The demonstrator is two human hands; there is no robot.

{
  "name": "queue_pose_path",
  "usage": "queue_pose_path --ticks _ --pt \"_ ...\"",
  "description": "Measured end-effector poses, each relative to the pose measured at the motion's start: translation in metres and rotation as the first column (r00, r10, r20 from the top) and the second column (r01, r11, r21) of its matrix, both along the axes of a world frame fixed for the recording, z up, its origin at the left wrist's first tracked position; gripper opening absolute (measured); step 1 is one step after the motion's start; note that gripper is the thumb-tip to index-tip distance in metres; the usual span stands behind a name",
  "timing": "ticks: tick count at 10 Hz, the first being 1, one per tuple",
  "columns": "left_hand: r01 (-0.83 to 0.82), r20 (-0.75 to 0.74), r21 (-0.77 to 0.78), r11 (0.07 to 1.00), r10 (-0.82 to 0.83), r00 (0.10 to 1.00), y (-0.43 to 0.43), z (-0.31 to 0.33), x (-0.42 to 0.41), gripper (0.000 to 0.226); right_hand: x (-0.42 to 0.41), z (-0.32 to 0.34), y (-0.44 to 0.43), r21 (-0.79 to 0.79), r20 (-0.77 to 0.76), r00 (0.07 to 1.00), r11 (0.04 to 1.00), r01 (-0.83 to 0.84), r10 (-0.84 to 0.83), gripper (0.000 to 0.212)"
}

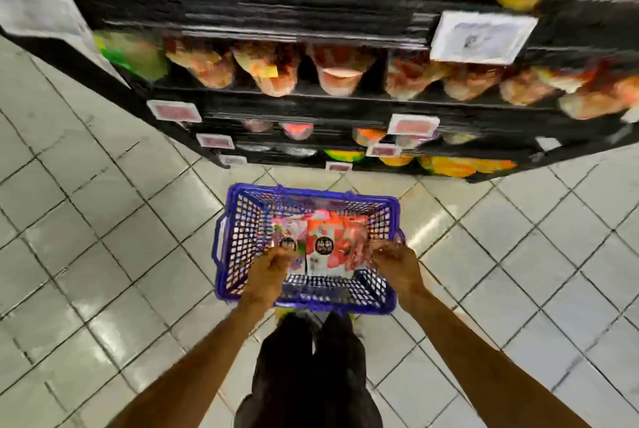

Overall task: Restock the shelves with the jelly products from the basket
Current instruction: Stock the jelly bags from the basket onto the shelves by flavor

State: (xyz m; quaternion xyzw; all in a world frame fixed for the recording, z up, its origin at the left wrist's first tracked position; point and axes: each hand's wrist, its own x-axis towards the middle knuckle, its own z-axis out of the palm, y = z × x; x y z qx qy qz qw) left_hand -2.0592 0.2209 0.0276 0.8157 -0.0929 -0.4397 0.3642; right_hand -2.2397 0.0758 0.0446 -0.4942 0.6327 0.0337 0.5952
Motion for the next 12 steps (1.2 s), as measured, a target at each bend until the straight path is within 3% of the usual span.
queue_pose_path --ticks 1,2,3,4,5,6,7,8,9,10,11,12 --pt "0.012 -0.154 0.084 0.996 0.001 0.988 -0.005 -0.065 -0.008 0.027 -0.009 -0.082 0.005 0.046 -0.081 0.996 0.999 0.027 -0.023 0.013" --pt "0.093 -0.133 0.236 0.967 -0.063 0.989 -0.003 -0.168 -0.006 0.017 -0.015 -0.163 0.007 0.068 -0.16 0.987 0.998 0.002 0.009 0.017" --pt "0.201 -0.228 0.301 0.932 -0.134 0.964 -0.004 -0.239 -0.006 0.015 -0.019 -0.229 0.01 0.068 -0.218 0.975 0.997 -0.02 0.034 0.021" --pt "0.281 -0.26 0.346 0.895 -0.196 0.945 -0.013 -0.304 -0.015 0.02 -0.018 -0.312 0.006 -0.014 -0.272 0.959 0.996 -0.085 0.078 0.022" --pt "0.244 -0.281 0.313 0.918 -0.156 0.947 -0.022 -0.365 -0.031 0.04 -0.008 -0.364 0.004 0.056 -0.259 0.965 0.998 -0.024 0.037 0.025" --pt "0.083 -0.214 0.387 0.918 0.002 0.977 -0.023 -0.398 -0.045 0.079 0.006 -0.402 0.016 0.173 -0.301 0.954 0.983 0.067 -0.012 0.024" --pt "-0.016 -0.191 0.429 0.903 0.109 0.976 -0.022 -0.414 -0.054 0.096 0.018 -0.419 0.036 0.15 -0.462 0.887 0.983 0.102 -0.021 0.045" --pt "-0.001 -0.197 0.464 0.886 0.104 0.975 -0.021 -0.41 -0.043 0.084 0.026 -0.413 0.042 0.011 -0.488 0.858 0.981 0.191 -0.162 0.046" --pt "0.098 -0.126 0.476 0.874 -0.042 0.991 -0.016 -0.393 -0.023 0.025 0.026 -0.406 0.033 0.076 -0.479 0.862 0.971 0.227 -0.164 0.044" --pt "0.07 -0.116 0.436 0.897 -0.021 0.993 -0.004 -0.379 -0.001 0.024 0.024 -0.411 0.027 0.35 -0.329 0.888 0.833 0.43 -0.32 0.034" --pt "-0.033 -0.146 0.366 0.93 0.092 0.985 0.005 -0.366 0.02 0.018 0.032 -0.414 0.037 0.514 -0.346 0.871 0.706 0.487 -0.349 0.02" --pt "-0.01 -0.18 0.286 0.958 0.064 0.982 0.01 -0.358 0.034 0.012 0.044 -0.425 0.056 0.586 -0.297 0.866 0.639 0.497 -0.402 0.025"
